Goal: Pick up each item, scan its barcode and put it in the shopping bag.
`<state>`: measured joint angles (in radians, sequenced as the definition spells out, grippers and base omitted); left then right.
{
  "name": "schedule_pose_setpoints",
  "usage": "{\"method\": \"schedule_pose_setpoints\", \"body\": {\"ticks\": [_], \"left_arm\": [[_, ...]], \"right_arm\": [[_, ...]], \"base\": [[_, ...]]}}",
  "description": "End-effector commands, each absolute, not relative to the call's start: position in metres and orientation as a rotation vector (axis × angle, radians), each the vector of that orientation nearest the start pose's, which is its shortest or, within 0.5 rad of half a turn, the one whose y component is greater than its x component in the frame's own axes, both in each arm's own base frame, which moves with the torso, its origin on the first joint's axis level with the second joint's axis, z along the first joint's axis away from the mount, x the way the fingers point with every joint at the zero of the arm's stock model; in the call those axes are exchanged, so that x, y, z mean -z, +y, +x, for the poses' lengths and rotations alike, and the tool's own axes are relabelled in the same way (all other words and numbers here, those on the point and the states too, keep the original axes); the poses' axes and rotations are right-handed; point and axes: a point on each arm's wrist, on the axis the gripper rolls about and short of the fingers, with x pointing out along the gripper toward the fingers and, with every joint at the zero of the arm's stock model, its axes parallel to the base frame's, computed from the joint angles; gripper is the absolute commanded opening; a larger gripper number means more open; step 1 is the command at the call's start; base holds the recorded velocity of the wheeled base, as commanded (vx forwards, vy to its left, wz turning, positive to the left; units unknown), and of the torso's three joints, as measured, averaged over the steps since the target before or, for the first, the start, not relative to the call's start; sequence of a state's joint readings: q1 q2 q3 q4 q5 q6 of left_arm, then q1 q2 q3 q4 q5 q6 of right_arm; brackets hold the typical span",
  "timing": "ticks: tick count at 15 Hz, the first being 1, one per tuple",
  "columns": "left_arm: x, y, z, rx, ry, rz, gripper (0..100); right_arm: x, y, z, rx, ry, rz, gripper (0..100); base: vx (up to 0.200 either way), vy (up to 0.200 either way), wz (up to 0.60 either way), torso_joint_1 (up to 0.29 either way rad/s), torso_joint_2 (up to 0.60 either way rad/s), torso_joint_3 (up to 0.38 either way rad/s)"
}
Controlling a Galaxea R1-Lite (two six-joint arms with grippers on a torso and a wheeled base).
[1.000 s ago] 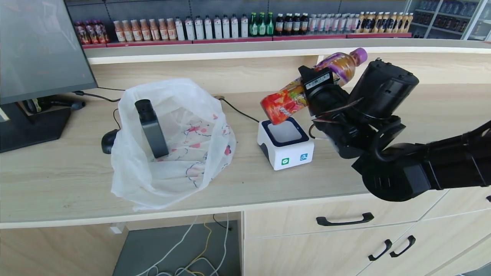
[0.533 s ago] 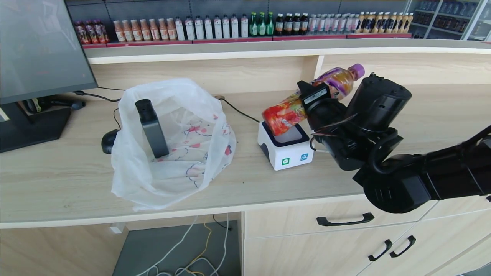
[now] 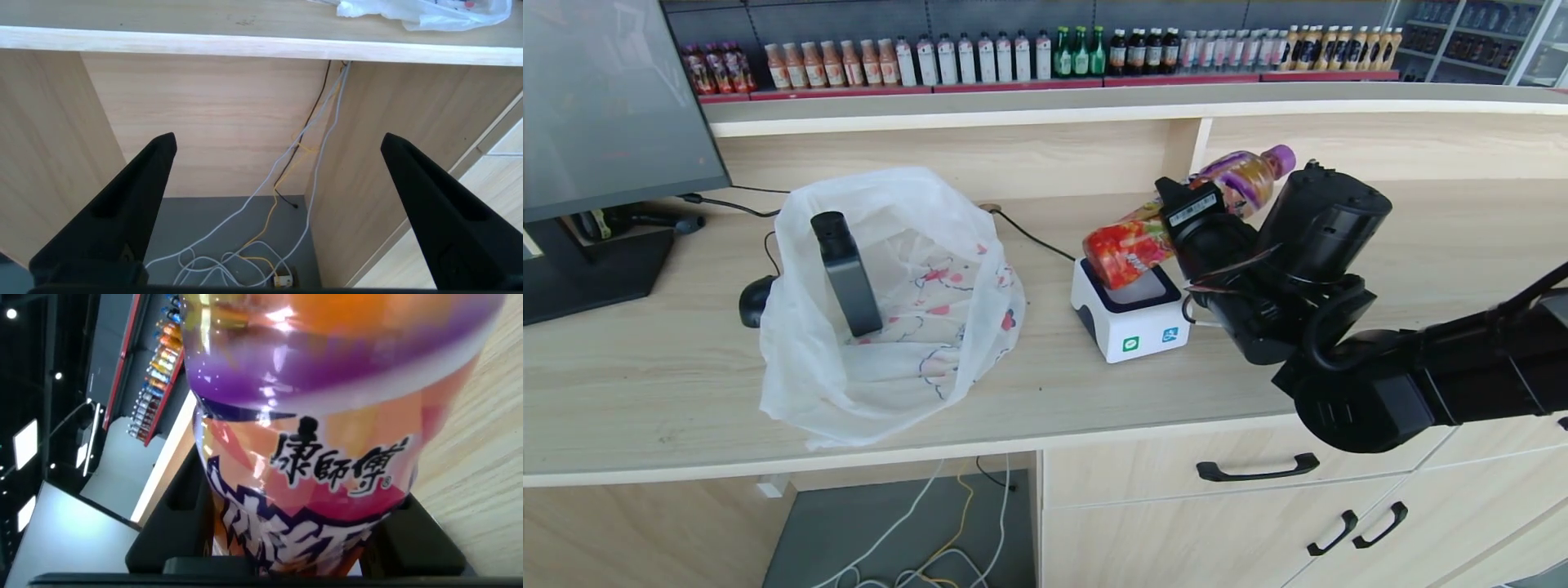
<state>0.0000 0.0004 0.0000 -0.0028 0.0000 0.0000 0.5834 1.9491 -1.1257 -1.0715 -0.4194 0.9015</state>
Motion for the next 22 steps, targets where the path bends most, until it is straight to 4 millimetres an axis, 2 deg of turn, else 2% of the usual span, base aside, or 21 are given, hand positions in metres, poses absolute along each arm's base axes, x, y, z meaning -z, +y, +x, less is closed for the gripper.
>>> {"method": "schedule_pose_setpoints", "body": {"ticks": [1,13,19,22], "left_arm": [[-0.076,0.0,-0.023,0.0,-0.003,0.0,100],[-0.076,0.0,-0.023,0.0,-0.003,0.0,100],[-0.076,0.0,-0.023,0.0,-0.003,0.0,100],[-0.076,0.0,-0.023,0.0,-0.003,0.0,100]], "right_arm": [[-0.225,0.202,0.325,-0.246,-0.129,1.012,0],[-0.232,0.2,0.322,-0.253,-0.144,1.028,0],[-0.254,0.192,0.309,-0.272,-0.19,1.033,0],[-0.281,0.183,0.29,-0.297,-0.262,0.971,0]], "base": [[0.0,0.0,0.0,0.0,0.0,0.0],[0.0,0.0,0.0,0.0,0.0,0.0],[0.0,0.0,0.0,0.0,0.0,0.0],[0.0,0.0,0.0,0.0,0.0,0.0]]}}
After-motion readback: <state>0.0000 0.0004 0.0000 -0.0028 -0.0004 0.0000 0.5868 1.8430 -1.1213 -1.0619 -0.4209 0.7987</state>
